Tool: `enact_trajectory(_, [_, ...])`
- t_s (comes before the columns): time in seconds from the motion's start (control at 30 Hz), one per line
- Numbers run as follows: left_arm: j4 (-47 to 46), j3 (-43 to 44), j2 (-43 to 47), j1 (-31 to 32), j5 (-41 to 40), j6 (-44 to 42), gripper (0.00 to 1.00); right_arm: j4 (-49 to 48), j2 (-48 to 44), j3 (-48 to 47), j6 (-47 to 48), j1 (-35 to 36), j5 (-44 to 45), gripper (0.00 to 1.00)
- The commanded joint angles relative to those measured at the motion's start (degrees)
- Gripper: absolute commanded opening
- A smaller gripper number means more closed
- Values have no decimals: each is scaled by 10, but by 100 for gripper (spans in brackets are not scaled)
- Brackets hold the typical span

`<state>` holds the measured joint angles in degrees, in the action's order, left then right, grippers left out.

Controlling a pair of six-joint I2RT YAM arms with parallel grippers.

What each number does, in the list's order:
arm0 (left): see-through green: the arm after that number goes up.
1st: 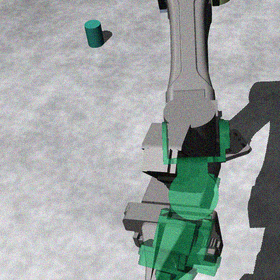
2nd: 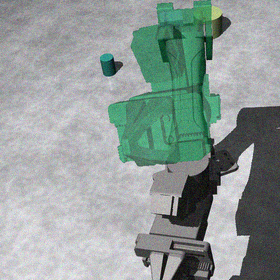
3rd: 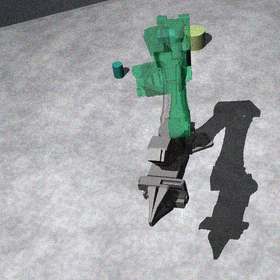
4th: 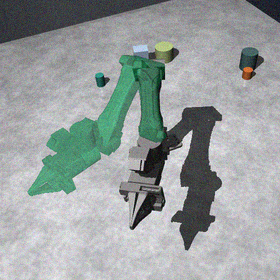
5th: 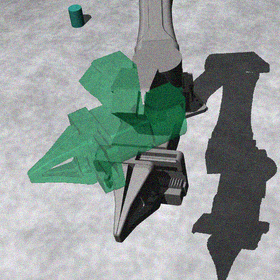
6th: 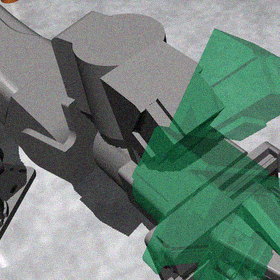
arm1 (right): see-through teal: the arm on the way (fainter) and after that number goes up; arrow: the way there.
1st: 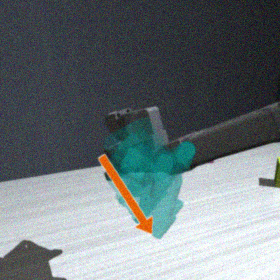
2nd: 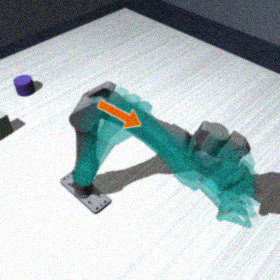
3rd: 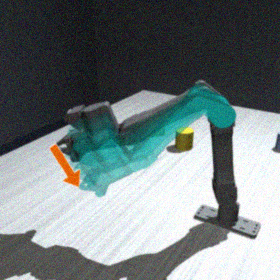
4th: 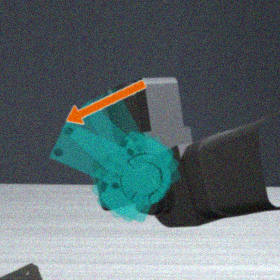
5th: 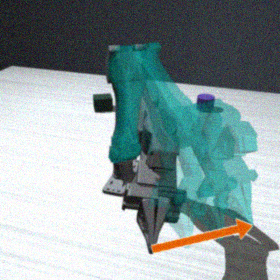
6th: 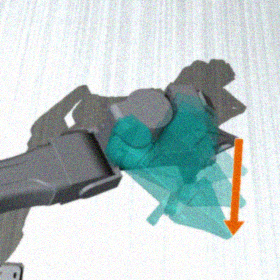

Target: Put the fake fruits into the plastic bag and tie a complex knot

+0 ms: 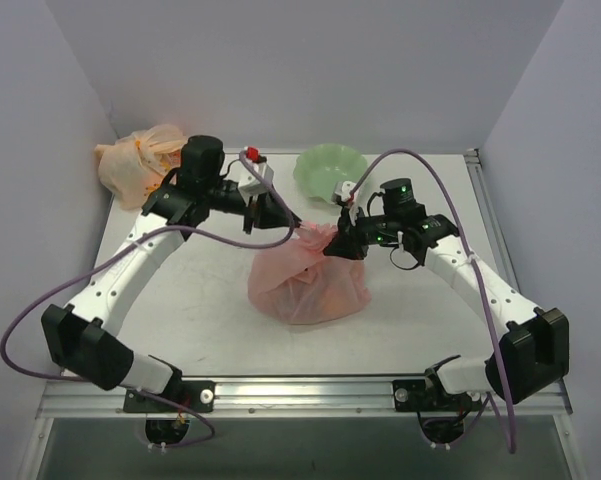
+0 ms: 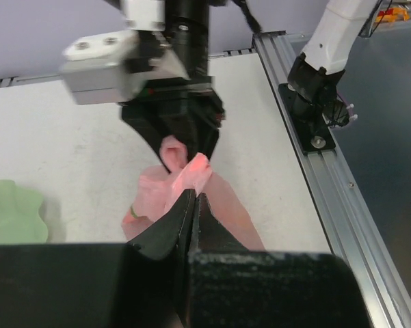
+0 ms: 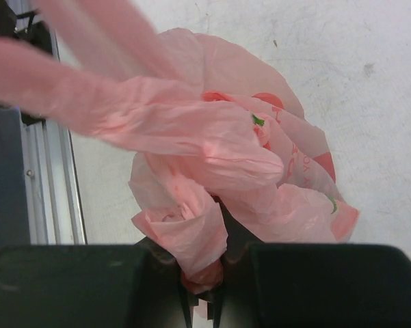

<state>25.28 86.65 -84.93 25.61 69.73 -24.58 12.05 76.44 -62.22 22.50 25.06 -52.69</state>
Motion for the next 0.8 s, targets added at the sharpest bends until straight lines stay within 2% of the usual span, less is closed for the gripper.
enact_trajectory(0.0, [9, -57, 77, 26, -4, -43, 0, -19, 13, -4, -97, -9, 3, 0])
enact_trajectory(0.07, [54, -111, 110, 54, -25, -99, 0, -30, 14, -5, -133, -10, 5, 0])
enact_trajectory(0.13, [88, -160, 128, 80, -78, -177, 0, -36, 16, -4, -170, -9, 6, 0])
enact_trajectory(0.17, [102, -176, 142, 114, -104, -195, 0, -37, 17, -4, -180, -9, 6, 0])
enact_trajectory(0.2, [101, -197, 150, 130, -162, -217, 0, -39, 16, -3, -199, -9, 6, 0])
enact_trajectory(0.3, [101, -262, 158, 198, -252, -250, 0, -49, 13, 2, -225, -8, 0, 0])
enact_trajectory(0.33, [81, -291, 151, 211, -314, -262, 0, -52, 12, 3, -242, -9, -8, 0])
enact_trajectory(0.5, [12, -313, 66, 226, -459, -210, 0, -55, 2, 7, -259, -11, -23, 0])
enact_trajectory(0.63, [-40, -303, 8, 219, -539, -173, 0, -54, -8, 18, -265, -13, -40, 0])
enact_trajectory(0.77, [-110, -301, -31, 204, -578, -142, 0, -55, -15, 27, -279, -14, -65, 0])
